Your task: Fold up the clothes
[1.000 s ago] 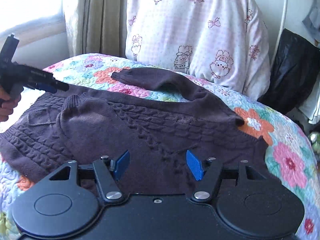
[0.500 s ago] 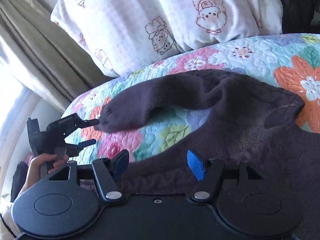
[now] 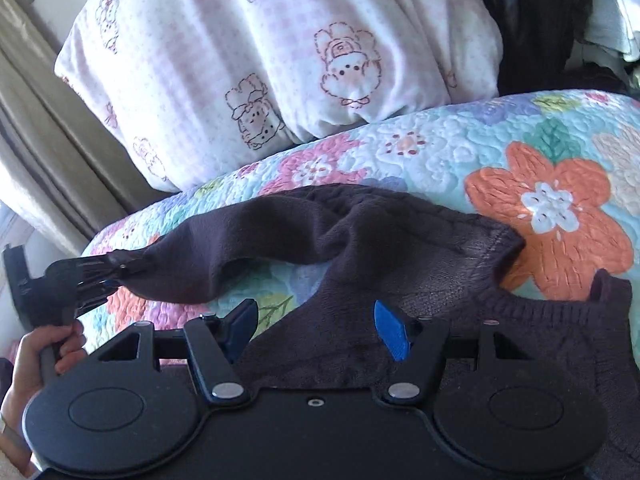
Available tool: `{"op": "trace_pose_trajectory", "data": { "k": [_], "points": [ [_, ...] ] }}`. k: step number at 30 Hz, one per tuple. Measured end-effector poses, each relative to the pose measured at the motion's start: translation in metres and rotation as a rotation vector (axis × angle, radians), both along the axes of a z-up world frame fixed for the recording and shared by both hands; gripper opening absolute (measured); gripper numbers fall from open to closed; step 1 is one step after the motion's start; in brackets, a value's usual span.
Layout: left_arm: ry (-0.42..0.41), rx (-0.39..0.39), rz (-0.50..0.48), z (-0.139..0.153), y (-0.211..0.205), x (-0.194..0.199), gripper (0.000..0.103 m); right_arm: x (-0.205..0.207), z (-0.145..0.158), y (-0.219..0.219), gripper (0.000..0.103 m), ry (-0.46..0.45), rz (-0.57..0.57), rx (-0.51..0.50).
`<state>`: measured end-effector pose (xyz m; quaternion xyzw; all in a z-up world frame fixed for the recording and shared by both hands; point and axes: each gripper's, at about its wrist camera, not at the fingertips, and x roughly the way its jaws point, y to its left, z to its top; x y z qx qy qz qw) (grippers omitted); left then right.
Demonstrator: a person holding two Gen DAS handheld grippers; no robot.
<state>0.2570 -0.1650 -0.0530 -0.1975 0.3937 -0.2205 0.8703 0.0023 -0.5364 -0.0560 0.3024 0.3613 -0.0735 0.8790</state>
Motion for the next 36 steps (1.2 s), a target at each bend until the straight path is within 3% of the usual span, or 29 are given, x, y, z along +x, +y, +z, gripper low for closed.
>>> {"op": "trace_pose_trajectory", "data": {
  "k": [6,8,11,14,15,18,21,22,25,28,31,36],
  "points": [
    [-0.159,-0.18,-0.256,0.079,-0.006,-0.082,0.011,-0.024,-0.022,-0.021,0.07,-0.082,-0.123,0.393],
    [-0.198,-0.206,-0.373,0.094,-0.007,-0.125,0.011,-0.032,-0.02,-0.024,0.07,-0.091,-0.14,0.384],
    [-0.251,-0.202,-0.492,0.092,0.003,-0.194,0.011,-0.046,-0.014,-0.031,0.07,-0.091,-0.147,0.344],
    [-0.295,-0.143,-0.497,0.069,0.024,-0.272,0.011,-0.055,-0.009,-0.034,0.07,-0.053,-0.133,0.235],
    [-0.263,-0.134,-0.477,0.057,0.032,-0.289,0.011,-0.055,-0.007,-0.031,0.07,-0.029,-0.123,0.17],
    [-0.063,-0.142,-0.385,0.009,0.05,-0.309,0.011,-0.053,0.002,-0.02,0.07,0.011,-0.073,-0.019],
    [-0.076,0.051,-0.344,-0.016,0.047,-0.322,0.011,-0.04,0.011,-0.001,0.07,-0.012,0.007,-0.049],
    [-0.053,0.046,-0.323,-0.023,0.05,-0.323,0.011,-0.032,0.014,0.011,0.07,-0.019,0.055,-0.054],
    [0.037,-0.078,-0.237,-0.037,0.067,-0.323,0.012,-0.001,0.017,0.054,0.07,0.018,0.213,-0.105],
    [0.017,-0.036,-0.217,-0.042,0.07,-0.324,0.012,0.034,0.01,0.094,0.07,0.111,0.329,-0.134],
    [0.016,-0.05,-0.202,-0.045,0.077,-0.321,0.013,0.064,-0.003,0.107,0.071,0.212,0.308,-0.092],
    [0.076,-0.101,-0.22,-0.07,0.083,-0.311,0.014,0.11,-0.044,0.097,0.073,0.479,0.102,-0.104]
  ]
}}
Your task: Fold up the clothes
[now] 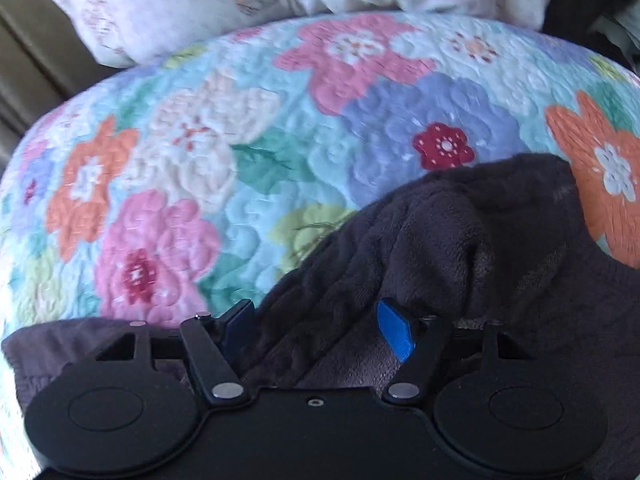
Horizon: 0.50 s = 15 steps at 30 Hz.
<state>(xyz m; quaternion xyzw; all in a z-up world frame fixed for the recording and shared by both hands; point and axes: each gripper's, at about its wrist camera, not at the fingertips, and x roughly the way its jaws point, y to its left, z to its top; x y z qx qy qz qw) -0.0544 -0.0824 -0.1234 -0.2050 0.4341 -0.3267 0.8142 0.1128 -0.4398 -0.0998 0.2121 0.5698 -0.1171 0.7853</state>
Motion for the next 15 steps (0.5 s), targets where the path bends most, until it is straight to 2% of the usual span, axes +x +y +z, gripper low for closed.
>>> {"op": "trace_pose_trajectory", "data": {
  "k": [3,5,6,8,9,10,11,12,14,15],
  "points": [
    [0.028,-0.032,-0.003,-0.01,0.005,0.004,0.014,0.013,-0.015,-0.003,0.077,0.026,-0.034,0.002],
    [0.027,-0.047,-0.01,-0.01,0.008,0.008,0.014,0.017,-0.021,-0.001,0.087,0.018,-0.092,0.018],
    [0.023,-0.05,-0.007,-0.01,0.009,0.009,0.014,0.018,-0.024,0.003,0.089,0.018,-0.088,-0.001],
    [0.018,-0.055,0.002,-0.01,0.01,0.011,0.014,0.02,-0.025,0.02,0.084,0.021,-0.033,-0.099],
    [0.019,-0.058,0.005,-0.011,0.011,0.012,0.015,0.016,-0.021,0.025,0.071,0.005,-0.01,-0.138],
    [0.022,-0.062,0.008,-0.012,0.012,0.013,0.015,0.013,-0.016,0.03,0.05,-0.01,0.013,-0.178],
    [0.024,-0.066,0.011,-0.012,0.014,0.013,0.015,0.009,-0.012,0.033,0.036,-0.027,0.032,-0.211],
    [0.022,-0.066,0.013,-0.012,0.015,0.013,0.015,0.005,-0.004,0.03,0.012,-0.052,0.036,-0.213],
    [0.001,-0.057,0.016,-0.008,0.017,0.011,0.015,-0.009,0.015,0.014,0.011,-0.149,0.006,-0.157],
    [-0.017,-0.038,0.014,-0.004,0.019,0.011,0.015,-0.019,0.029,0.003,0.011,-0.239,-0.016,-0.11]
  ]
}}
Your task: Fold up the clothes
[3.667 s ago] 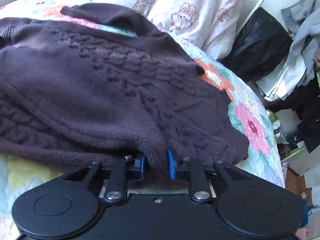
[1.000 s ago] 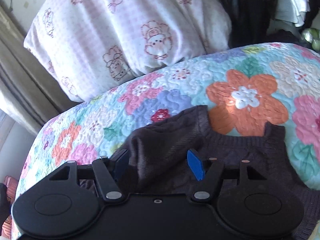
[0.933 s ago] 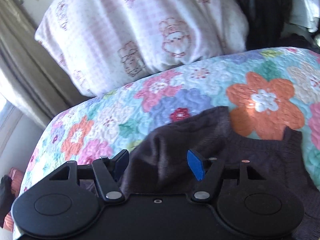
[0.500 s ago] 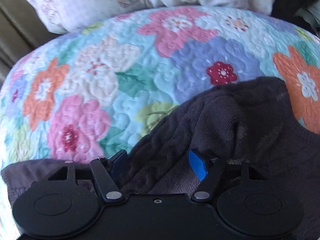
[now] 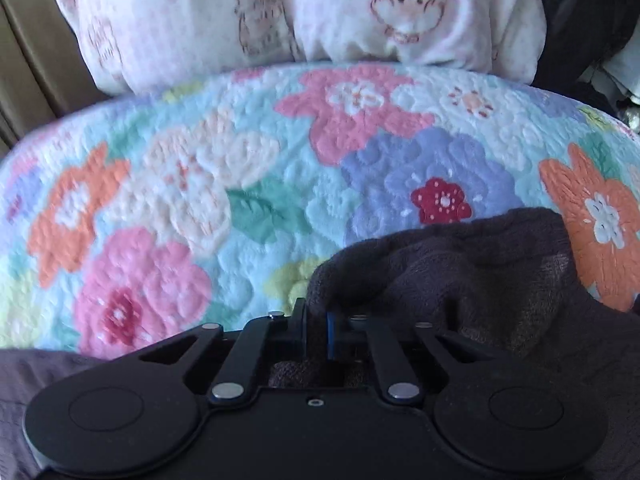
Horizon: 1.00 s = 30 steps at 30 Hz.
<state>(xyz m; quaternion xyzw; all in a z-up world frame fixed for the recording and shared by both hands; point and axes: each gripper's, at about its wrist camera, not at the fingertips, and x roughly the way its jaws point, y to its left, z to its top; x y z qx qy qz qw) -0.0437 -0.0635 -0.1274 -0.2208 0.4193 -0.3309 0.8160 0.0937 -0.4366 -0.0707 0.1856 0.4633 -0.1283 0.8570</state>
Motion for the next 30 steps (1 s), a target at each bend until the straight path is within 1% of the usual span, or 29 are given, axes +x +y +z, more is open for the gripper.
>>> {"op": "trace_pose_trajectory", "data": {
  "k": [1,2,3,4,5,7,8,9,10,12,13,14,15,17,18,19,21,22,23,24,25,26,27,28,29,30],
  "points": [
    [-0.031,0.032,-0.001,0.008,0.002,0.0,0.014,-0.016,0.017,-0.01,0.011,-0.117,-0.012,0.052],
    [-0.084,0.066,0.01,0.017,0.005,-0.001,0.014,-0.041,0.036,-0.017,0.011,-0.261,-0.027,0.109],
    [-0.156,0.092,0.046,0.03,0.012,-0.002,0.014,-0.072,0.048,-0.024,0.011,-0.403,-0.044,0.173],
    [-0.211,0.1,0.088,0.04,0.021,-0.002,0.014,-0.106,0.054,-0.031,0.011,-0.512,-0.072,0.234],
    [-0.234,0.087,0.139,0.044,0.03,0.0,0.014,-0.14,0.058,-0.037,0.011,-0.611,-0.099,0.29],
    [-0.258,0.05,0.255,0.05,0.05,0.003,0.01,-0.205,0.048,-0.043,0.011,-0.716,-0.153,0.351],
    [-0.266,0.042,0.303,0.051,0.058,0.004,0.01,-0.231,0.036,-0.045,0.011,-0.704,-0.178,0.342],
    [-0.264,0.048,0.334,0.048,0.062,0.005,0.01,-0.249,0.023,-0.046,0.011,-0.648,-0.2,0.318],
    [-0.245,0.053,0.343,0.045,0.063,0.005,0.01,-0.266,0.008,-0.047,0.011,-0.588,-0.22,0.298],
    [-0.192,0.054,0.337,0.038,0.062,0.006,0.01,-0.289,-0.028,-0.048,0.012,-0.438,-0.247,0.292],
    [-0.166,0.054,0.333,0.034,0.062,0.006,0.01,-0.297,-0.044,-0.048,0.012,-0.374,-0.249,0.317],
    [-0.139,0.054,0.33,0.03,0.061,0.007,0.01,-0.304,-0.056,-0.046,0.013,-0.33,-0.247,0.336],
    [-0.131,0.056,0.313,0.029,0.059,0.005,0.01,-0.309,-0.063,-0.044,0.016,-0.311,-0.239,0.338],
    [-0.145,0.067,0.268,0.033,0.049,0.002,0.011,-0.31,-0.06,-0.042,0.02,-0.307,-0.219,0.321],
    [-0.152,0.066,0.249,0.034,0.044,0.0,0.011,-0.309,-0.056,-0.041,0.025,-0.304,-0.209,0.311],
    [-0.159,0.066,0.23,0.036,0.038,-0.002,0.014,-0.307,-0.051,-0.04,0.028,-0.299,-0.202,0.297],
    [-0.161,0.068,0.2,0.039,0.03,-0.004,0.014,-0.305,-0.034,-0.031,0.028,-0.291,-0.2,0.225],
    [-0.161,0.072,0.186,0.04,0.026,-0.005,0.015,-0.303,-0.02,-0.016,0.029,-0.314,-0.13,0.14],
    [-0.16,0.078,0.172,0.041,0.022,-0.006,0.016,-0.301,-0.007,-0.002,0.032,-0.336,-0.06,0.055],
    [-0.145,0.086,0.156,0.04,0.019,-0.005,0.018,-0.299,0.005,0.014,0.05,-0.357,0.017,-0.033],
    [-0.122,0.094,0.137,0.039,0.016,-0.004,0.021,-0.298,0.011,0.035,0.068,-0.375,0.118,-0.134],
    [-0.098,0.103,0.118,0.038,0.014,-0.003,0.023,-0.297,0.016,0.054,0.074,-0.39,0.211,-0.217],
    [-0.062,0.113,0.094,0.036,0.011,-0.001,0.029,-0.298,0.016,0.063,0.077,-0.391,0.271,-0.223],
    [-0.016,0.124,0.067,0.032,0.007,0.002,0.031,-0.289,0.014,0.071,0.077,-0.383,0.326,-0.187],
    [0.013,0.13,0.047,0.03,0.005,0.004,0.031,-0.275,0.011,0.074,0.077,-0.372,0.367,-0.126],
    [0.022,0.13,0.032,0.029,0.004,0.003,0.031,-0.264,0.007,0.074,0.077,-0.363,0.375,-0.083]
  ]
}}
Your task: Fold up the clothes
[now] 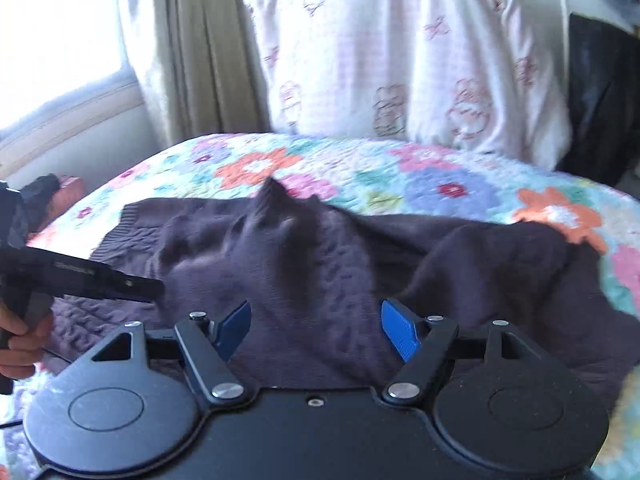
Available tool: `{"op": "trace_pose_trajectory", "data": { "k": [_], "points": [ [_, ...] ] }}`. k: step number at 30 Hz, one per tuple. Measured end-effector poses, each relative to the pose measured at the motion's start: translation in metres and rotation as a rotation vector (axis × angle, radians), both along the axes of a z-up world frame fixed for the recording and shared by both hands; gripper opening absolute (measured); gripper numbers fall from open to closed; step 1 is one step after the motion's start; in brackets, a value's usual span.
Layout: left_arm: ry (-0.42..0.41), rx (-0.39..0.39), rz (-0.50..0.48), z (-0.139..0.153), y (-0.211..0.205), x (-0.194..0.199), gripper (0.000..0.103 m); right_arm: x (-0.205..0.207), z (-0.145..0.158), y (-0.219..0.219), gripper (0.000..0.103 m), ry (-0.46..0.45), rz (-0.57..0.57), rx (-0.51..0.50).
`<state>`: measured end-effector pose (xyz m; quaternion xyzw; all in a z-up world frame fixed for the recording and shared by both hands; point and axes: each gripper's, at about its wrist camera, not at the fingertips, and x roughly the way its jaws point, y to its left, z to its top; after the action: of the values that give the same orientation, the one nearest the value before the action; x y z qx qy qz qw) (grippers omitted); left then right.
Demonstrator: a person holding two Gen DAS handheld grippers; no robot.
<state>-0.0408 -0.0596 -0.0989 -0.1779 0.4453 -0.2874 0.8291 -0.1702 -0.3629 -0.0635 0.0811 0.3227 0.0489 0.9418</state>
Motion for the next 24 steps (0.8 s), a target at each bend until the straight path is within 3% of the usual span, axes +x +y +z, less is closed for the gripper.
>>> {"op": "trace_pose_trajectory", "data": {
  "k": [2,5,8,9,10,11,12,15,17,19,21,24],
  "points": [
    [-0.001,0.002,-0.022,0.0,-0.002,-0.002,0.031,0.032,-0.013,-0.005,0.077,0.046,-0.033,0.062],
    [-0.004,0.011,-0.023,0.001,0.0,-0.001,0.032,0.071,-0.029,-0.021,0.078,0.124,-0.197,0.109],
    [-0.007,0.02,-0.02,0.001,0.003,0.0,0.032,0.094,-0.039,-0.024,0.076,0.18,-0.16,0.198],
    [-0.006,0.019,-0.015,0.002,0.005,0.001,0.032,0.092,-0.042,-0.016,0.063,0.165,-0.141,0.182],
    [-0.005,0.014,-0.007,0.002,0.007,0.001,0.032,0.089,-0.04,-0.006,0.031,0.124,-0.094,0.154],
    [-0.005,0.007,-0.001,0.003,0.008,0.002,0.032,0.085,-0.036,0.005,0.019,0.086,-0.044,0.122],
    [-0.009,-0.003,0.005,0.004,0.01,0.002,0.032,0.076,-0.031,0.016,0.017,0.042,-0.016,0.088],
    [-0.026,-0.049,0.027,0.009,0.016,0.002,0.032,0.047,-0.019,0.053,0.017,-0.093,0.104,-0.056],
    [-0.029,-0.074,0.032,0.012,0.018,0.002,0.033,0.034,-0.02,0.074,0.017,-0.077,0.189,-0.124],
    [-0.04,-0.079,0.033,0.015,0.018,0.0,0.04,0.026,-0.03,0.083,0.018,-0.021,0.247,-0.128],
    [-0.049,-0.059,0.033,0.018,0.015,-0.002,0.041,0.018,-0.043,0.086,0.021,0.046,0.299,-0.126],
    [-0.054,-0.014,0.026,0.019,0.008,-0.006,0.042,0.006,-0.051,0.084,0.025,0.082,0.296,-0.115]
  ]
}}
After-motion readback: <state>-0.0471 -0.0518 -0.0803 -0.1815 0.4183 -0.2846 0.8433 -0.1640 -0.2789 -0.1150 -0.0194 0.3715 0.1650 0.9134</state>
